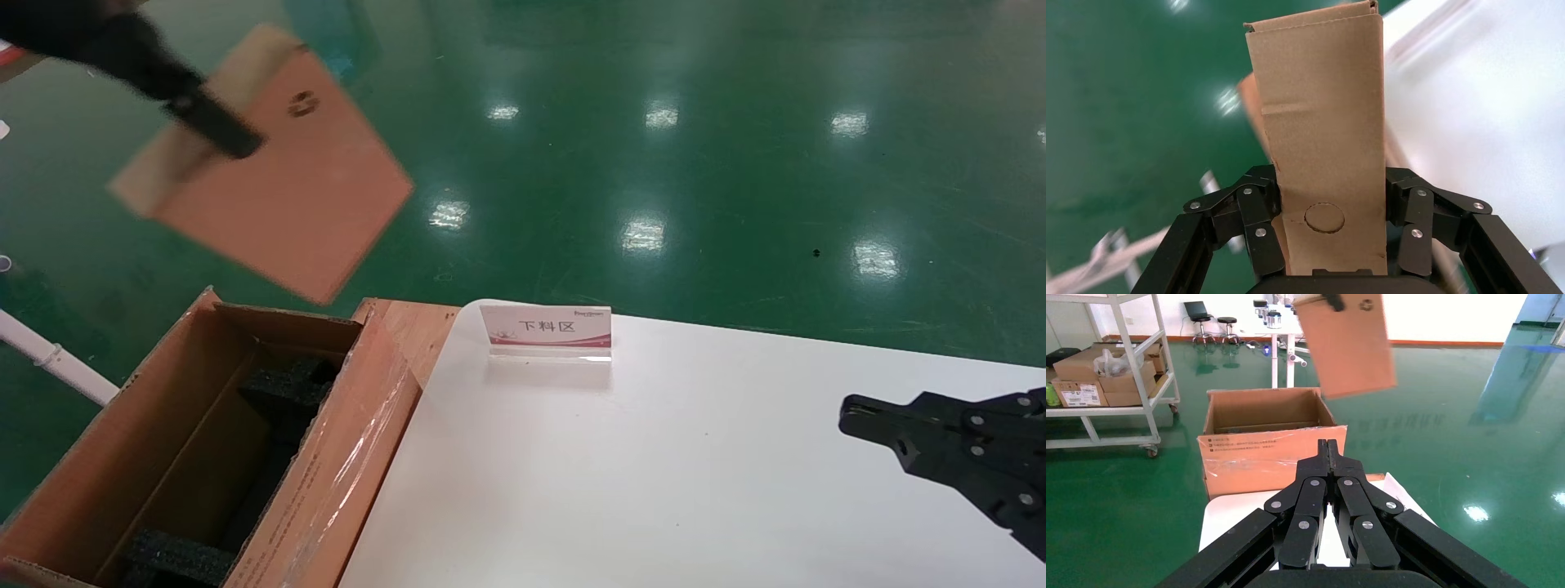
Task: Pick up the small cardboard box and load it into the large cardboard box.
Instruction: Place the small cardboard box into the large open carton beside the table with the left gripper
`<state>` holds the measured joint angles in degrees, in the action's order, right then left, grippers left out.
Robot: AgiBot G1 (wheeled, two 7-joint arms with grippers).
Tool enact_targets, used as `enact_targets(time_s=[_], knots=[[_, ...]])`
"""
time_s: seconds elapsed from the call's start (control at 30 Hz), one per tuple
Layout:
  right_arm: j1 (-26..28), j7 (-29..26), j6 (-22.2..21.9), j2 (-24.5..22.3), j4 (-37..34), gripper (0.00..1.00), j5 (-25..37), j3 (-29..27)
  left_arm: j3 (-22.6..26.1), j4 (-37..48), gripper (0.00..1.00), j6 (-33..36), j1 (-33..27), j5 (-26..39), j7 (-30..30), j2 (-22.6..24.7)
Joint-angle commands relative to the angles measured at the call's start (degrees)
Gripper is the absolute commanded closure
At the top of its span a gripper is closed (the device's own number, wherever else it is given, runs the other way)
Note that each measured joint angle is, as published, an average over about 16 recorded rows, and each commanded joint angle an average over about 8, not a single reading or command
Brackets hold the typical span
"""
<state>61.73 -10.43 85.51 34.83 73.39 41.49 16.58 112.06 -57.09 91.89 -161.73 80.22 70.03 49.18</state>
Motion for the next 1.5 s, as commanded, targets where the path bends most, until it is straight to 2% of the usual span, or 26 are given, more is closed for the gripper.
enact_targets(time_s=[0.03,0.3,0.33,0.57,0.6,0.83,1.5], knots=[[0.00,0.00,0.00,0.00,0.00,1.00,0.00,0.01,4.38,-0.18,1.00,0.00,-2.51,-0.92,-1.48,-0.16],[0.01,0.02,-0.02,-0.01,0.00,1.00,-0.02,0.04,19.78,1.49,1.00,-0.11,-4.47,-5.89,-4.72,0.23],[0.01,0.02,-0.02,-0.02,0.00,0.97,-0.03,0.04,21.36,1.70,1.00,-0.20,-4.50,-6.69,-4.83,0.21],[0.01,0.03,-0.03,-0.03,0.00,0.09,-0.04,0.06,28.57,2.92,1.00,-1.10,-4.37,-10.82,-4.35,-0.73],[0.01,0.03,-0.03,-0.03,0.00,0.00,-0.05,0.07,29.16,2.98,1.00,-1.24,-4.31,-11.12,-4.20,-0.99],[0.02,0.05,-0.04,-0.04,0.00,0.00,-0.06,0.09,30.94,2.25,1.00,-2.51,-3.65,-11.95,-2.88,-3.48],[0.04,0.08,-0.07,-0.07,0.00,0.00,-0.11,0.16,30.40,-2.94,1.00,-7.79,0.10,-10.42,1.76,-9.49]])
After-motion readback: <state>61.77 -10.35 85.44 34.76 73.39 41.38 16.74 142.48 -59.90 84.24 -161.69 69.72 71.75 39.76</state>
